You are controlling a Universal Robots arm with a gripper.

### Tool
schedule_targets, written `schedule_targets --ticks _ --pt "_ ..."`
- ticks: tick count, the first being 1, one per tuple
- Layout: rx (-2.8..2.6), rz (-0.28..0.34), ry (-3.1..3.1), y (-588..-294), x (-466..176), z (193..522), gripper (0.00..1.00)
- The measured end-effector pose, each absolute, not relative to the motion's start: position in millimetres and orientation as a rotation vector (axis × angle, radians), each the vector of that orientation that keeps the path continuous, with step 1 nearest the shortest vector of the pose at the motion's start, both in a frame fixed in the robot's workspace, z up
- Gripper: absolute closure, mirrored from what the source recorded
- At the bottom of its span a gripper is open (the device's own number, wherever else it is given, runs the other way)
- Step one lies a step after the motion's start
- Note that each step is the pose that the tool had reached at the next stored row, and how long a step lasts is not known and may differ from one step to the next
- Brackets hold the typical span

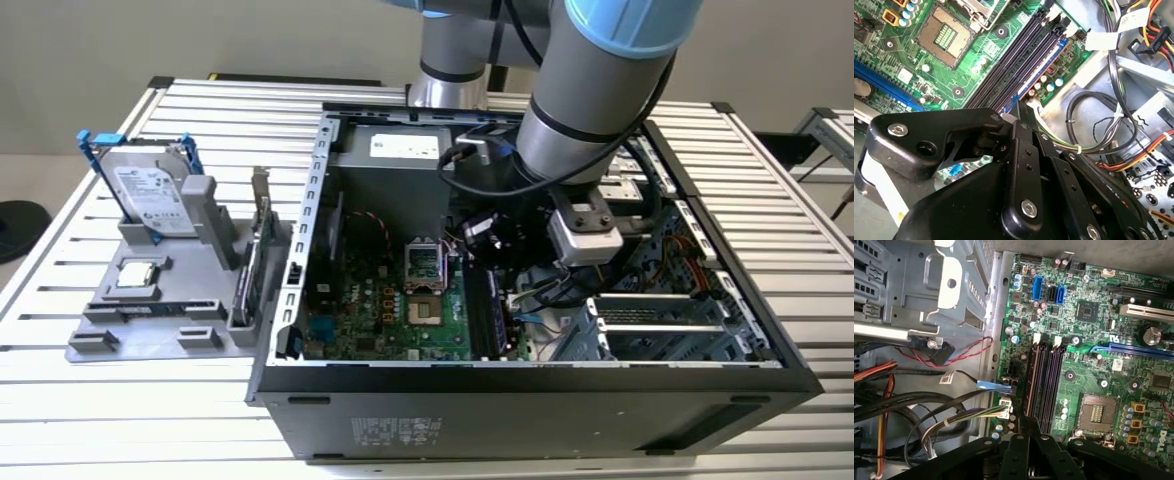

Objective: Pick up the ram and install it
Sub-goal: 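Press down the ram until it locks into place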

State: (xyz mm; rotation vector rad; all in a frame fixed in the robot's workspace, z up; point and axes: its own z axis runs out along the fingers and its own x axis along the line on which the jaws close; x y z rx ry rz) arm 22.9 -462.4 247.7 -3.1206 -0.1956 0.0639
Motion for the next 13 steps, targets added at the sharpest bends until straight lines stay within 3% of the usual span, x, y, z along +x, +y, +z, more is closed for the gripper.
schedule_targets --ticks 13 --pt "-3.113 0.065 -0.313 -462.4 22.8 247.7 1.0"
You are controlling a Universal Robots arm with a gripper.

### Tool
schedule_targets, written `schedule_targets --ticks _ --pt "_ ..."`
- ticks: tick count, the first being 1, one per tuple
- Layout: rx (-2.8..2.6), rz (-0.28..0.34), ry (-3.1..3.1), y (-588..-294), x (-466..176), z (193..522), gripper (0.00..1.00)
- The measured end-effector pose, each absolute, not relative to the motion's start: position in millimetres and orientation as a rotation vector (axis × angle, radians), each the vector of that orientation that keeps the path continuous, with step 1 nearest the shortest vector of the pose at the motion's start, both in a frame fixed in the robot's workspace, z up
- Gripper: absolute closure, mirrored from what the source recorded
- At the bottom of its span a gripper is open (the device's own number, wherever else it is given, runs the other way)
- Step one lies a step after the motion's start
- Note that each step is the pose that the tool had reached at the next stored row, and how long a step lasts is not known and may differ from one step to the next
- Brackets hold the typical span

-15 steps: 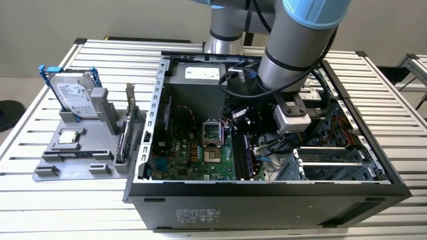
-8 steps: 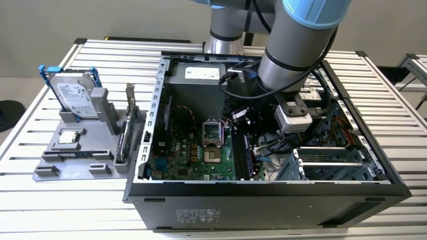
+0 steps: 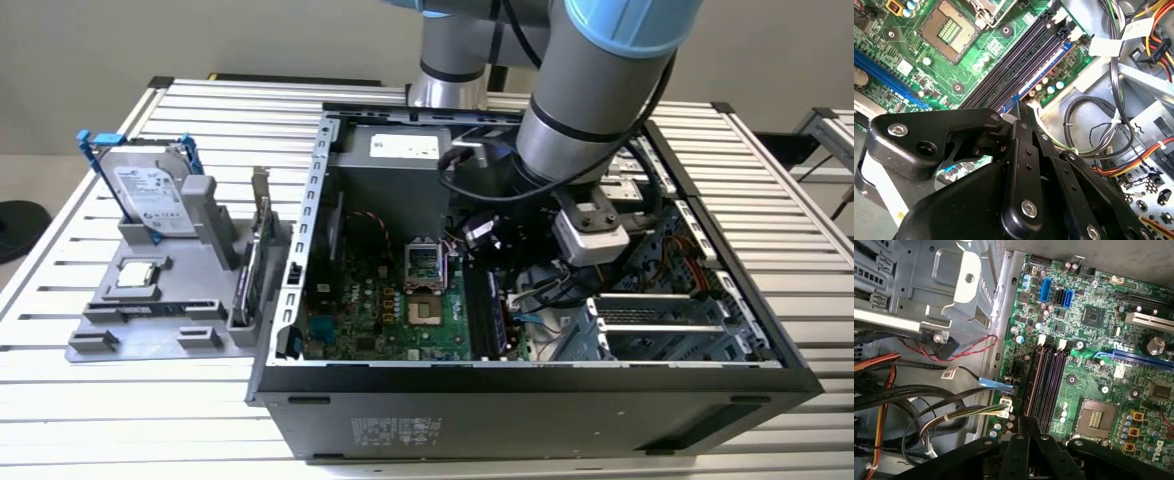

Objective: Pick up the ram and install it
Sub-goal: 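Press down the ram until it locks into place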

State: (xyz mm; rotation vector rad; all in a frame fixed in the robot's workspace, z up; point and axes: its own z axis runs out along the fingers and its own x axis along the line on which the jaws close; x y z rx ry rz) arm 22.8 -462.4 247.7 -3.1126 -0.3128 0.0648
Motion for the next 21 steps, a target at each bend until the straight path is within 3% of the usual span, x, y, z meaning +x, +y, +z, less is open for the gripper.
schedule_targets --ticks 21 --pt "-3.092 0.066 -0.493 -462.4 22.6 247.7 1.0"
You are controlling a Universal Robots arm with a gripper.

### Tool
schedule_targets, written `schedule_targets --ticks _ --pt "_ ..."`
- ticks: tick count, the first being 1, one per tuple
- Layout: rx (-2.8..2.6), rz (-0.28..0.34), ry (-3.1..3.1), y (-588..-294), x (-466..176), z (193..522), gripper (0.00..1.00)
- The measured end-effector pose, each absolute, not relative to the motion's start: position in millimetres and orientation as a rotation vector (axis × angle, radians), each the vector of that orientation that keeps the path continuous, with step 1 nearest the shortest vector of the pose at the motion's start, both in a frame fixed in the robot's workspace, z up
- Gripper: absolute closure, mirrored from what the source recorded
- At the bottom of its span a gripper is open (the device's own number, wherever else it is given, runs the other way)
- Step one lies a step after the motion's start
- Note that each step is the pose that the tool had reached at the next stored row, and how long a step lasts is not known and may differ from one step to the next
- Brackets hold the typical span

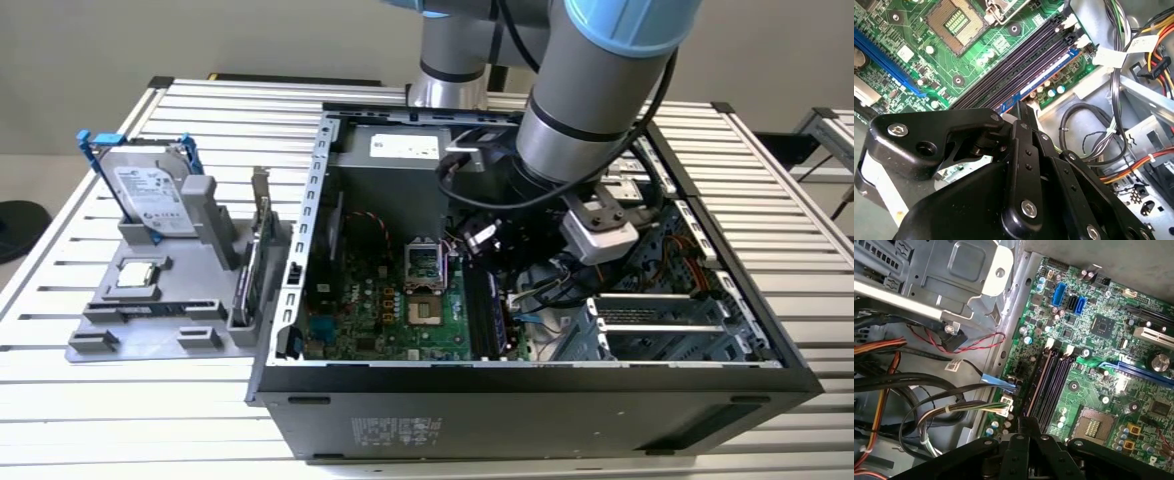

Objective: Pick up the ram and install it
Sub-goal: 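Press down the ram until it locks into place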

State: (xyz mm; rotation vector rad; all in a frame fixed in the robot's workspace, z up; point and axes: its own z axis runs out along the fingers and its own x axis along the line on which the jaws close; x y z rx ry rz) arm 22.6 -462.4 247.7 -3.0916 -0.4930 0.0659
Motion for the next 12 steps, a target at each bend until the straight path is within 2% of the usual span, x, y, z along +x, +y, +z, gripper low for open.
schedule_targets --ticks 12 --pt "-3.079 0.066 -0.574 -462.4 21.9 247.7 1.0"
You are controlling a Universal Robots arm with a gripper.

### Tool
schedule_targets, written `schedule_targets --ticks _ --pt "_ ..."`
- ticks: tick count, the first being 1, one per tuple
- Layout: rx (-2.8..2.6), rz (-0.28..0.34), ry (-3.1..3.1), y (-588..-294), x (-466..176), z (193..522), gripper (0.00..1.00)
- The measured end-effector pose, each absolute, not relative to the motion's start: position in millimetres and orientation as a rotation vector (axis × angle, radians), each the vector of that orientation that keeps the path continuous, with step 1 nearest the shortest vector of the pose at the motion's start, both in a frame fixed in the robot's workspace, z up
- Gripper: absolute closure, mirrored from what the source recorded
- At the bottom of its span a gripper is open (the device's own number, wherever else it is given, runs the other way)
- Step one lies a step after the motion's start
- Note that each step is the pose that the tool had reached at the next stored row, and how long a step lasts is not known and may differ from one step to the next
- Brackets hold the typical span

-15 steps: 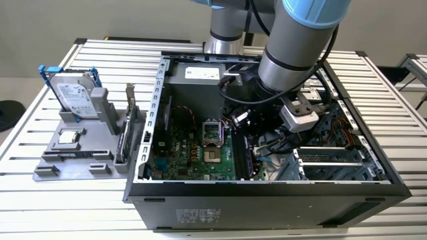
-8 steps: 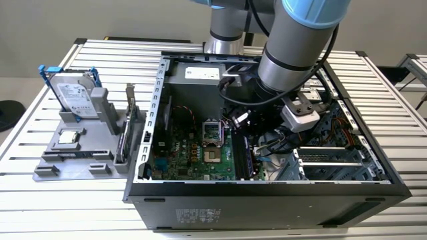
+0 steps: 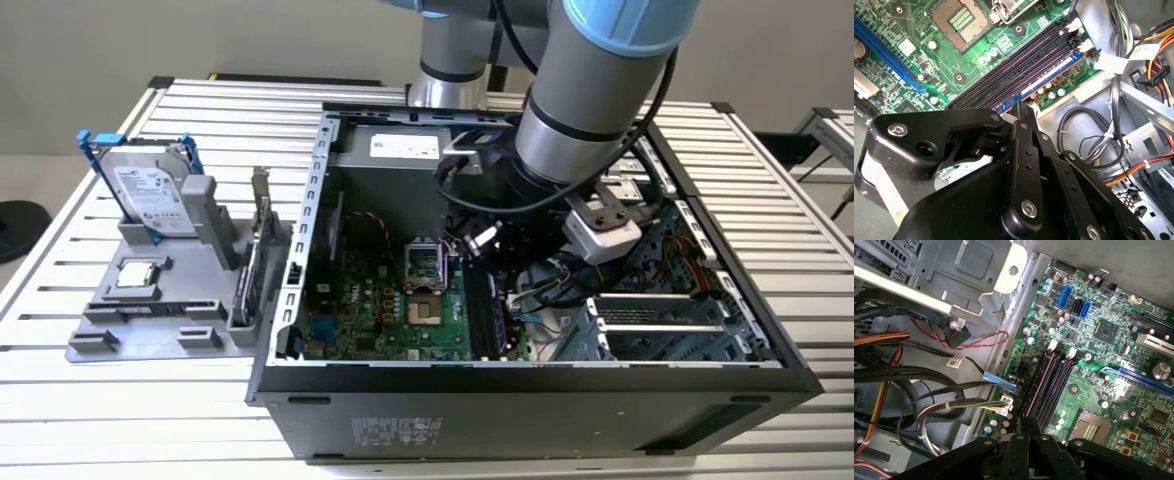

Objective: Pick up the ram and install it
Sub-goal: 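Press down the ram until it locks into place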

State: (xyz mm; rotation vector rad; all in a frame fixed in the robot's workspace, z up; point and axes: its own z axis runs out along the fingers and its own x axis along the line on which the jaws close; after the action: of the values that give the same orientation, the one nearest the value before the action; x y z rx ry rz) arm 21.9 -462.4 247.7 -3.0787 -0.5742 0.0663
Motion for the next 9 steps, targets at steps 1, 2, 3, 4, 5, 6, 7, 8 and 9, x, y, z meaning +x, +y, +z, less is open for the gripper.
schedule_targets --ticks 1,2,3,4,5,6,7,8,9 --pt "-3.078 0.066 -0.58 -462.4 21.9 247.7 1.0" --pt "-3.077 0.066 -0.586 -462.4 21.9 247.7 1.0" --pt "-3.075 0.066 -0.593 -462.4 21.8 247.7 1.0" --pt "-3.074 0.066 -0.601 -462.4 21.8 247.7 1.0" --pt "-3.072 0.066 -0.609 -462.4 21.8 247.7 1.0" --pt "-3.071 0.066 -0.619 -462.4 21.7 247.7 1.0" --pt "-3.069 0.067 -0.629 -462.4 21.8 247.7 1.0" --pt "-3.067 0.067 -0.639 -462.4 21.8 247.7 1.0" --pt "-3.065 0.067 -0.649 -462.4 21.8 247.7 1.0"
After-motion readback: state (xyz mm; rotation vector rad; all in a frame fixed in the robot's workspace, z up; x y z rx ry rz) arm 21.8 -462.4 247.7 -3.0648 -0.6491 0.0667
